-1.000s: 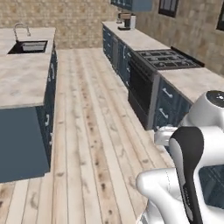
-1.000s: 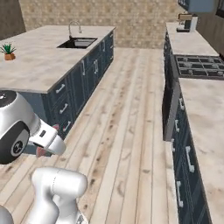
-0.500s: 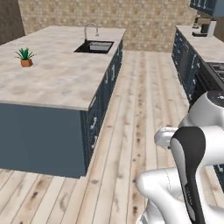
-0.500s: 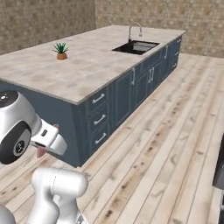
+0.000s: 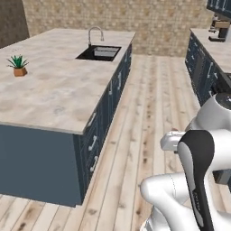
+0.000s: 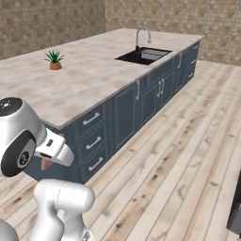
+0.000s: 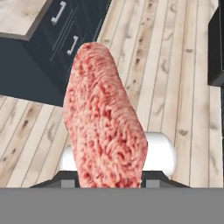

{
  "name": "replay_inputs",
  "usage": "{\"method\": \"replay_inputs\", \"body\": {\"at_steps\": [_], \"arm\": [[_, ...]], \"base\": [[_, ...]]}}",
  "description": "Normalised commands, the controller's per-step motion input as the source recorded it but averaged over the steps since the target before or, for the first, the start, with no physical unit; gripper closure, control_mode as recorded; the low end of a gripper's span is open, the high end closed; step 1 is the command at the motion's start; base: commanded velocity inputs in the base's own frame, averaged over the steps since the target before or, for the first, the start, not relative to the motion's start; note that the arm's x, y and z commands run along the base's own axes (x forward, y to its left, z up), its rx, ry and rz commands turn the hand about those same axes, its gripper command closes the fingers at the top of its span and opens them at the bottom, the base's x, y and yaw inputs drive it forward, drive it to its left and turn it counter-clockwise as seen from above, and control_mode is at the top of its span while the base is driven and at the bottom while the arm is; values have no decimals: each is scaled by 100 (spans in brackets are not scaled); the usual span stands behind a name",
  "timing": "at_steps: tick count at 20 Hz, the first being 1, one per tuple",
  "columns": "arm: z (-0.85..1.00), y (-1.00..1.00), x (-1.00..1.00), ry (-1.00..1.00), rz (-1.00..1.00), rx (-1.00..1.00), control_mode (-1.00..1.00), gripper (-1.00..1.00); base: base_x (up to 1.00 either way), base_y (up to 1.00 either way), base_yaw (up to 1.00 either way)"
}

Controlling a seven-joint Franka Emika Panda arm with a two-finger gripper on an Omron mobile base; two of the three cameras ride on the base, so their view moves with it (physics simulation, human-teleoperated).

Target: Take the steak from the fridge and place it on the digital scale on the counter by the fridge. Wait a few seconds for a reading, then move it to the plate on the dining counter.

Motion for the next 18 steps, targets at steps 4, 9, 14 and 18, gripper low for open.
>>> {"method": "replay_inputs", "body": {"at_steps": [4, 9, 14, 18], "arm": [[0, 0, 0, 0, 0, 0, 100, 100], [0, 0, 0, 0, 0, 0, 100, 100], [0, 0, 0, 0, 0, 0, 100, 100], [0, 0, 0, 0, 0, 0, 100, 100]], "base": [[58, -34, 0], [66, -37, -4], [67, -41, -5], [47, -26, 1]]}}
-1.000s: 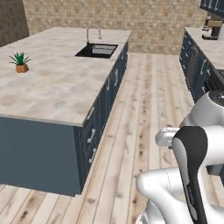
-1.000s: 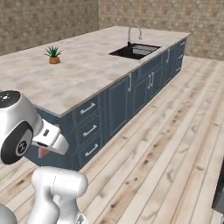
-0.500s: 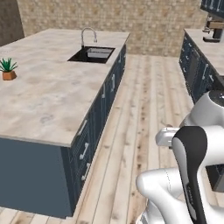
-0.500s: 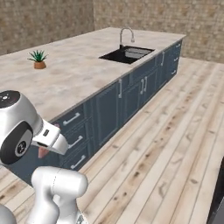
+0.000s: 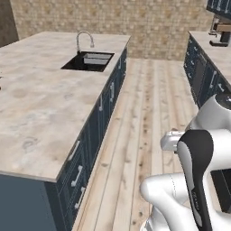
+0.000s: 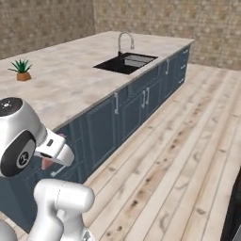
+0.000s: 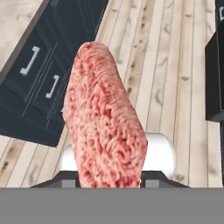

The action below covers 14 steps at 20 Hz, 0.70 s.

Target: Take the steak from the fridge and place it on the digital scale on the counter by the fridge. Wait a few seconds for a reading, then move it to the plate on the dining counter.

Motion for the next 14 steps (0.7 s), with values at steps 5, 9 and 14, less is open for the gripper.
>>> {"method": "replay_inputs", "body": {"at_steps": [5, 9, 14], "arm": [[0, 0, 0, 0, 0, 0, 100, 100], [0, 0, 0, 0, 0, 0, 100, 100], [0, 0, 0, 0, 0, 0, 100, 100]], "base": [[16, -12, 11], [-21, 26, 49], [8, 34, 77]]}}
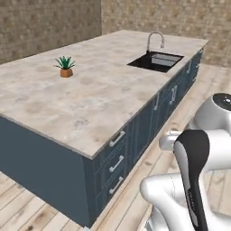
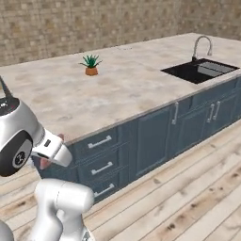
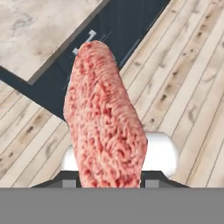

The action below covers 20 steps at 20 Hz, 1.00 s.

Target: Take the steak from the fridge and place it on the digital scale on the counter by the fridge. Wait a few seconds for a reading, then move it to the plate on the dining counter.

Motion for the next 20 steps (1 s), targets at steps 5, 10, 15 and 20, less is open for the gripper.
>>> {"method": "replay_inputs", "body": {"at_steps": [5, 10, 15, 20], "arm": [[0, 0, 0, 0, 0, 0, 100, 100], [0, 0, 0, 0, 0, 0, 100, 100], [0, 0, 0, 0, 0, 0, 100, 100], [0, 0, 0, 0, 0, 0, 100, 100]], "base": [[53, 39, 67], [53, 46, 66], [87, 45, 56], [100, 41, 37]]}}
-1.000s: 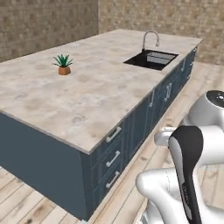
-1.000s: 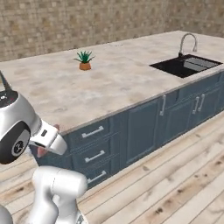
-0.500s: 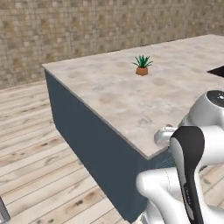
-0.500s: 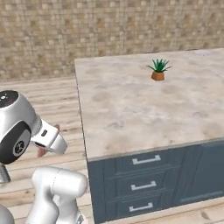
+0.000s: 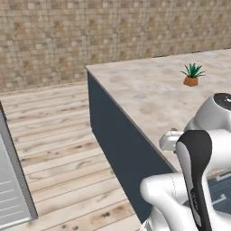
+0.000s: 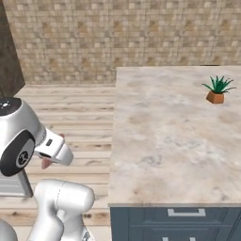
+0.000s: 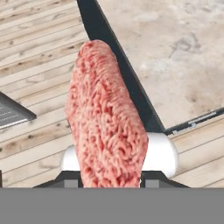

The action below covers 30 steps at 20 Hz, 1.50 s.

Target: Take the steak from the fridge and place it on the digital scale on the counter by the fridge. Wait a few seconds for a reading, then move it to the plate on the dining counter.

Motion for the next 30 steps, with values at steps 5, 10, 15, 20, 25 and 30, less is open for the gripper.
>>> {"method": "replay_inputs", "body": {"at_steps": [5, 10, 15, 20, 25, 30], "arm": [[0, 0, 0, 0, 0, 0, 100, 100], [0, 0, 0, 0, 0, 0, 100, 100], [0, 0, 0, 0, 0, 0, 100, 100], [0, 0, 0, 0, 0, 0, 100, 100], [0, 0, 0, 0, 0, 0, 100, 100], [0, 0, 0, 0, 0, 0, 100, 100]], "base": [[100, 29, 15], [62, 42, 8], [-14, 73, 25], [36, 54, 18], [100, -25, 1], [100, -4, 0]]}}
